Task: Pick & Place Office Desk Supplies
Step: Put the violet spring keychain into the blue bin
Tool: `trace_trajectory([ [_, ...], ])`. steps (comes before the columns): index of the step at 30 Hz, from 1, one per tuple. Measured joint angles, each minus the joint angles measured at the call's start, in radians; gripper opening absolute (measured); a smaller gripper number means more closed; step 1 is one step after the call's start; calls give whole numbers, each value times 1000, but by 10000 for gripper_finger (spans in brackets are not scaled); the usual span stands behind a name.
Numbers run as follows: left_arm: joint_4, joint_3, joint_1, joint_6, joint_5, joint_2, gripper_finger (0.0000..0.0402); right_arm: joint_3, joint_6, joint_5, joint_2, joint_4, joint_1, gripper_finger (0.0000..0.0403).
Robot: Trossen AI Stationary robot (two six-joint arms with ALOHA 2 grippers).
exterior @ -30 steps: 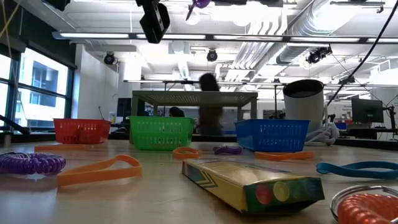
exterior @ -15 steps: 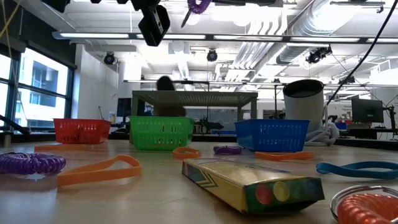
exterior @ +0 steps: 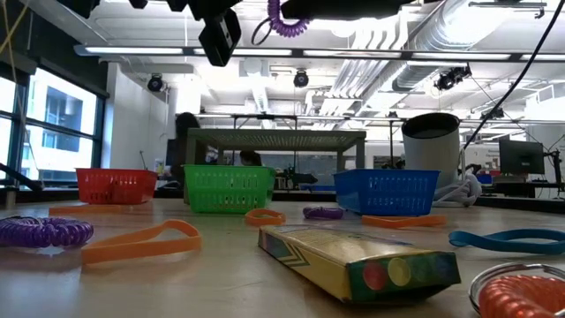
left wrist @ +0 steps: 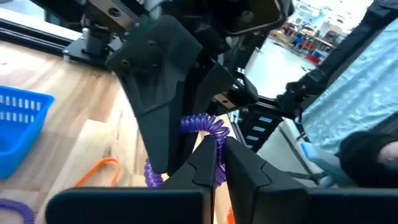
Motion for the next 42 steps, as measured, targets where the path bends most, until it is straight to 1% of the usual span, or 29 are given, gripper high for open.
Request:
trace_trajectory([
  [4, -2, 0, -1, 2, -65, 0, 50, 0, 12, -3, 0, -5, 0, 9],
  [9, -3, 0, -13, 2, -86, 0, 122, 0, 53, -24, 0, -32, 0, 8],
  [13, -4, 0, -21, 1, -93, 4, 177, 0, 127, -23, 0, -102, 0, 8],
  [17, -4, 0, -21, 0, -94, 4, 208, 0, 230, 35, -3, -201, 0, 8],
  [21, -13, 1, -29, -7, -94, 4, 213, 2, 405, 157, -63, -377, 9, 8],
  [24, -56, 1, -38, -9, -94, 4, 214, 1, 538, 294, -115, -570, 31, 8],
  [27, -111, 1, -42, -9, -94, 4, 214, 1, 690, 417, -163, -716, 41, 8],
  [30, -155, 1, -42, -23, -94, 4, 214, 1, 845, 484, -209, -819, 26, 8],
  [33, -176, 0, -40, -44, -94, 4, 214, 1, 929, 493, -226, -899, -14, 8],
  [37, -184, 0, -40, -52, -94, 4, 214, -5, 964, 453, -220, -962, -112, 8],
  [40, -188, 1, -40, -54, -94, 4, 214, -35, 962, 376, -202, -946, -200, 8],
  [42, -197, 1, -40, -54, -94, 4, 214, -67, 944, 326, -193, -901, -238, 8],
])
